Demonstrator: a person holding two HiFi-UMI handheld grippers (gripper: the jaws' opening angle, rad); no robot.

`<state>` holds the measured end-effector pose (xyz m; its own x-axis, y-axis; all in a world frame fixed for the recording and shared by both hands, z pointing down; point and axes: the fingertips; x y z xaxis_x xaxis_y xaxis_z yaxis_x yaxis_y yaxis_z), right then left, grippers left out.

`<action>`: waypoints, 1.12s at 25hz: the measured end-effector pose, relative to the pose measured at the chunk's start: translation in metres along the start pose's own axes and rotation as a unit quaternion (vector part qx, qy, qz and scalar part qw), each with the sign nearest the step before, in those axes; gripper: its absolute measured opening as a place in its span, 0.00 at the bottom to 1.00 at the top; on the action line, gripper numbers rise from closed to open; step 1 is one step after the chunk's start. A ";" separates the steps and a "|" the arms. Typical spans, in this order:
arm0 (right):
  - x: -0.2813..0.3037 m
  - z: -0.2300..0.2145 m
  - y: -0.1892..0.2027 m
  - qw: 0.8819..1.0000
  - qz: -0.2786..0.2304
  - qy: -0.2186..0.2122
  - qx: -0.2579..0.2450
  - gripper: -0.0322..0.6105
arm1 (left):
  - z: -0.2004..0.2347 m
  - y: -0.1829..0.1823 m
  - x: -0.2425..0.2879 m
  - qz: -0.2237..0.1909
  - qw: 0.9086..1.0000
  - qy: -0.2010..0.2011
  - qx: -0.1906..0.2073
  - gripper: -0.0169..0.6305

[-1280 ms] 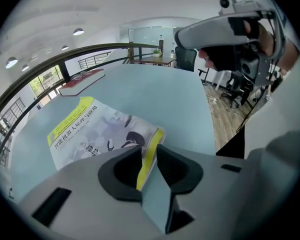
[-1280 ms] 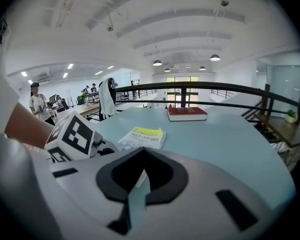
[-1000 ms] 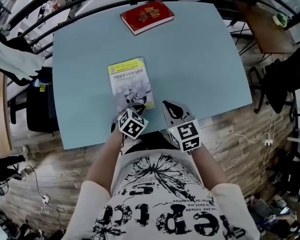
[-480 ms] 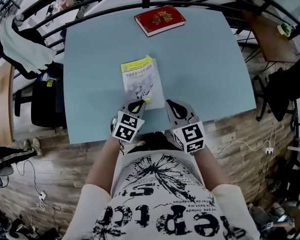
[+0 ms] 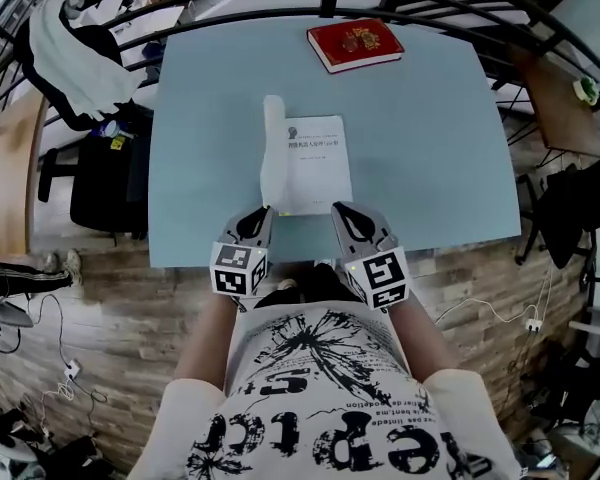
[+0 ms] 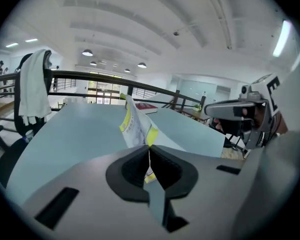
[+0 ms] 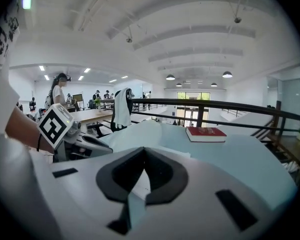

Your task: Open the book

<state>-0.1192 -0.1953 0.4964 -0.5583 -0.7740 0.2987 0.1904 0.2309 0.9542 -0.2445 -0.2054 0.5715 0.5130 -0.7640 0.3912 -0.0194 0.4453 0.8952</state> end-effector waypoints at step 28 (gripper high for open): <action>-0.002 0.051 -0.024 0.997 -0.069 0.022 -0.027 0.07 | 0.106 0.101 -0.021 0.095 0.979 -0.105 -0.150 0.17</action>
<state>-0.1635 -0.1691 0.4742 -0.5465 -0.8216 0.1621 0.1579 0.0890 0.9834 -0.3484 -0.1939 0.6768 0.3358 -0.7195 0.6080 0.1714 0.6813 0.7116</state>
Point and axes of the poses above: the fingertips, and each gripper's own axes: x forward along the fingers, z to its left, y out of its underside, and after that the axes turned 6 degrees about -z, right-handed
